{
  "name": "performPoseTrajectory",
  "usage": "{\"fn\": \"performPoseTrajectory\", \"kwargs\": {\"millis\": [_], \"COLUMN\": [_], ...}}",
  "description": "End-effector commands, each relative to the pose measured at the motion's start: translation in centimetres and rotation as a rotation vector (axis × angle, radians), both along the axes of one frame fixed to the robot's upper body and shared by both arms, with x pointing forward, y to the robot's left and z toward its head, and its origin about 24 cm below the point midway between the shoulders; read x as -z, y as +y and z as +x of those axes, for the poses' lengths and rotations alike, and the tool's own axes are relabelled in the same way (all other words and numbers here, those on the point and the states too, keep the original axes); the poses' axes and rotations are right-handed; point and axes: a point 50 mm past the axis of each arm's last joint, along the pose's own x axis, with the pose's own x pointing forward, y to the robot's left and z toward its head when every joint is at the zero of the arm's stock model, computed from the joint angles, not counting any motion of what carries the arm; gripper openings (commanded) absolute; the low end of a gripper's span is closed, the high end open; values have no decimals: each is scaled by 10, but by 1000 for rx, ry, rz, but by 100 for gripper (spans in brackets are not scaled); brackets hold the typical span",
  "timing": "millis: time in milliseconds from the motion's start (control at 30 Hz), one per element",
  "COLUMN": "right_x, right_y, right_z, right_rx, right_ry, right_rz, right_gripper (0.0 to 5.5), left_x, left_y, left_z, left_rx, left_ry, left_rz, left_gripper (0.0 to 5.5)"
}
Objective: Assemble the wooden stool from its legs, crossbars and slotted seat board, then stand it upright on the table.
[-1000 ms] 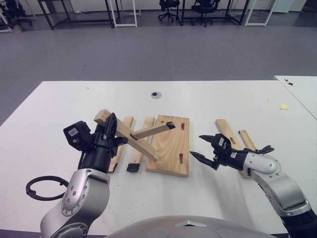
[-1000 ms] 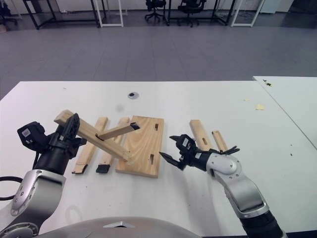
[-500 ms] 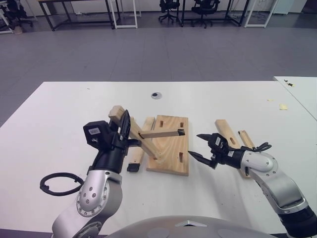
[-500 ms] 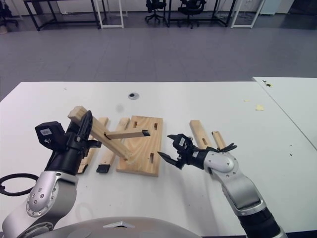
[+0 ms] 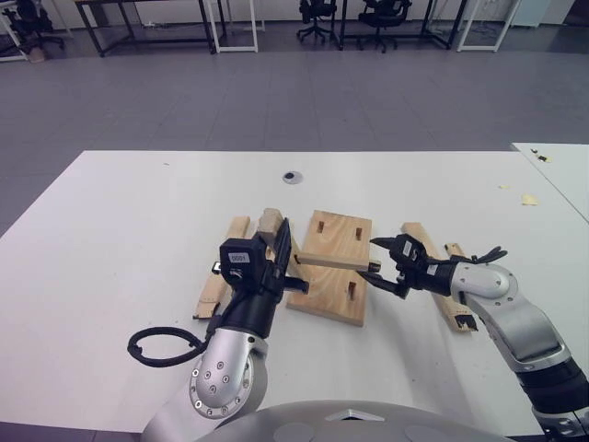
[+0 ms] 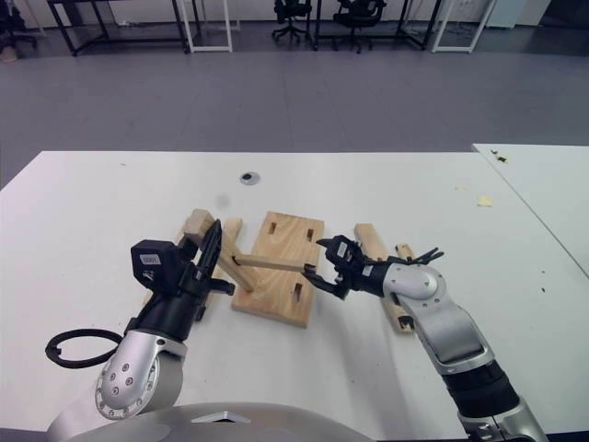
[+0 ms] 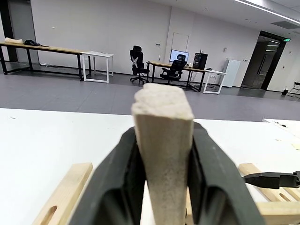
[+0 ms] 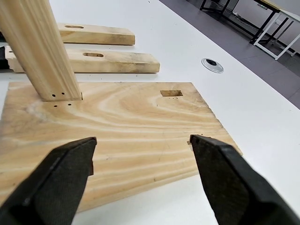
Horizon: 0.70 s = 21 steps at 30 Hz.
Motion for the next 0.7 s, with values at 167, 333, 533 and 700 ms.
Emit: {"fn": "performPoseTrajectory", "kwargs": {"millis": [167, 333, 533, 700], "right_x": [15, 36, 27, 14], "right_y": [-13, -25, -11, -4], "right_z": [17, 24, 27, 23], "right_rx": [135, 294, 321, 246], "right_ry": [-34, 0, -74, -129], "right_rz": [-84, -156, -4, 113], "right_gripper": [373, 373, 373, 373], "left_x": [-11, -24, -83, -117], "left_y": [3, 7, 51, 115], "left_z": [27, 33, 44, 68], "left_rx": [-10, 68, 116, 11], "left_ry": [-65, -153, -498, -596], "left_rz": [54, -22, -170, -251], "left_gripper": [137, 226, 337, 418]}}
